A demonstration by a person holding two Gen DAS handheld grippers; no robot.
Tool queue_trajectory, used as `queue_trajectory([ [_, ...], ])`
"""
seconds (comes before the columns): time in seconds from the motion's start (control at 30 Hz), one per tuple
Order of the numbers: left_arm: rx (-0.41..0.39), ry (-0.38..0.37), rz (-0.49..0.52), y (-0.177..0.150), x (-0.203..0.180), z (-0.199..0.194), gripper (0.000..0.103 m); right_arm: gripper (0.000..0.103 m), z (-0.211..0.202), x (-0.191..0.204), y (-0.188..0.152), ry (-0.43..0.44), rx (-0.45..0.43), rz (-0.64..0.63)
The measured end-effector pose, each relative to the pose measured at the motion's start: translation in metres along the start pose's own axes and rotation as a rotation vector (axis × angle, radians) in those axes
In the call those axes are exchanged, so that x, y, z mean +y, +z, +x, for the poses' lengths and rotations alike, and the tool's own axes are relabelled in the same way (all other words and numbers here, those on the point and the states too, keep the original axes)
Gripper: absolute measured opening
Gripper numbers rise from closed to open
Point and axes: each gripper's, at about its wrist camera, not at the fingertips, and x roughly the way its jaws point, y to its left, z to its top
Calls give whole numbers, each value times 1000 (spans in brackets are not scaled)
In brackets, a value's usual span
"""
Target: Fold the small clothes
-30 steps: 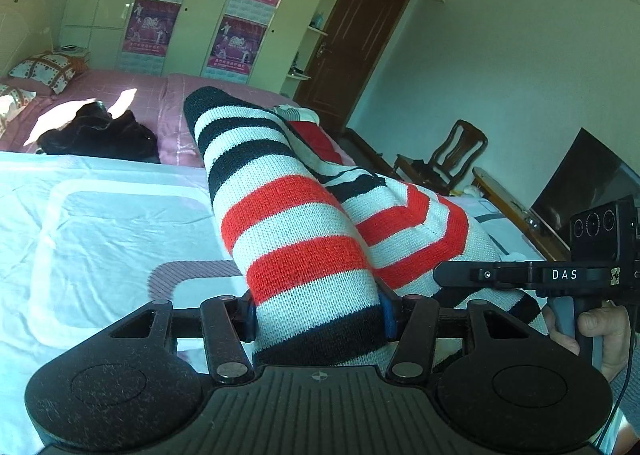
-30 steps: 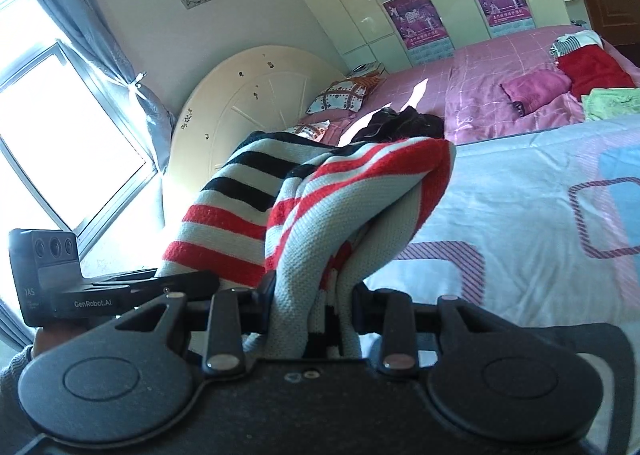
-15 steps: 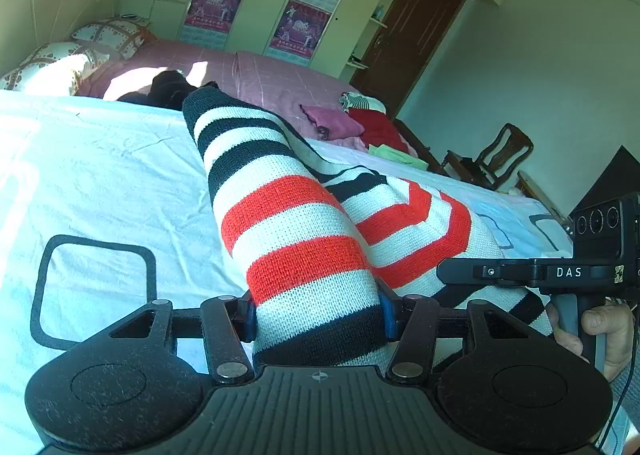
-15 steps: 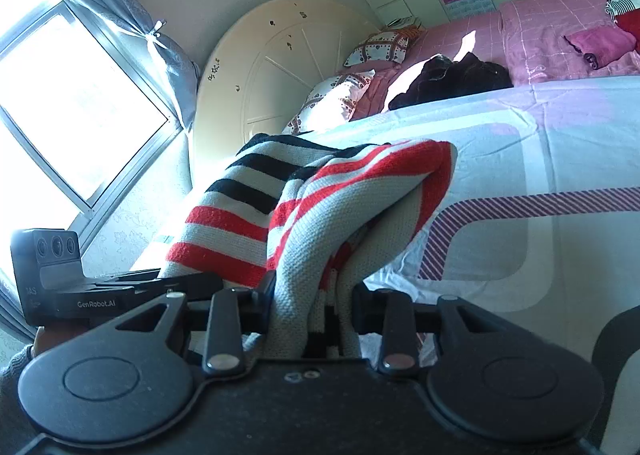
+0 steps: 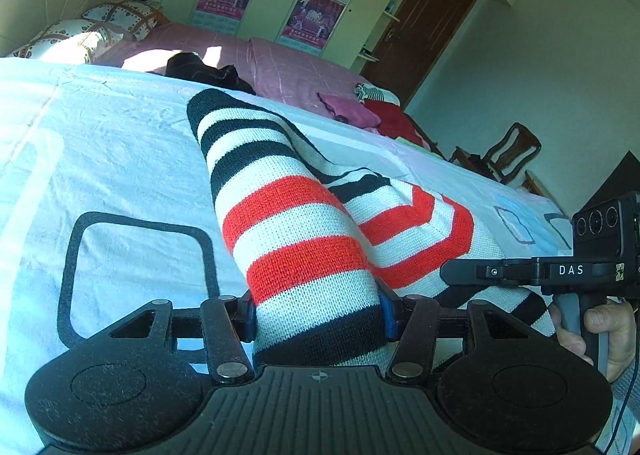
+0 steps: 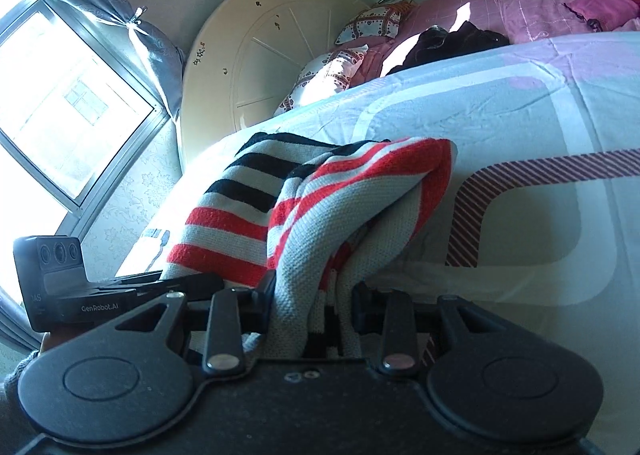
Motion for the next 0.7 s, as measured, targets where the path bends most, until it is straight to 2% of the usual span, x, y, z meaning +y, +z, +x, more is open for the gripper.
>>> queue_trajectory([
  [0.1,34,8,-22,-4,19,6,53,35,15,-5,-9,-13,21,27],
  [0.23,19,-50,-77,-14,32,10,56,40,18,-26,-22,-17,10,111],
  [0.37,-11,-34,-97,-20,39,8,76,44,10,-28,-23,-49,-13,120],
  [0.5,-45,-35,-102,-16,48,-8,77,56,-3,-13,-11,-146,-25,61],
  [0.6,-101,-46,-111,3,50,-12,77,52,-15,0,6,-178,-102,27],
  [0.7,-86,14,-104,17,53,0,77,48,-2,6,22,-202,-100,9],
])
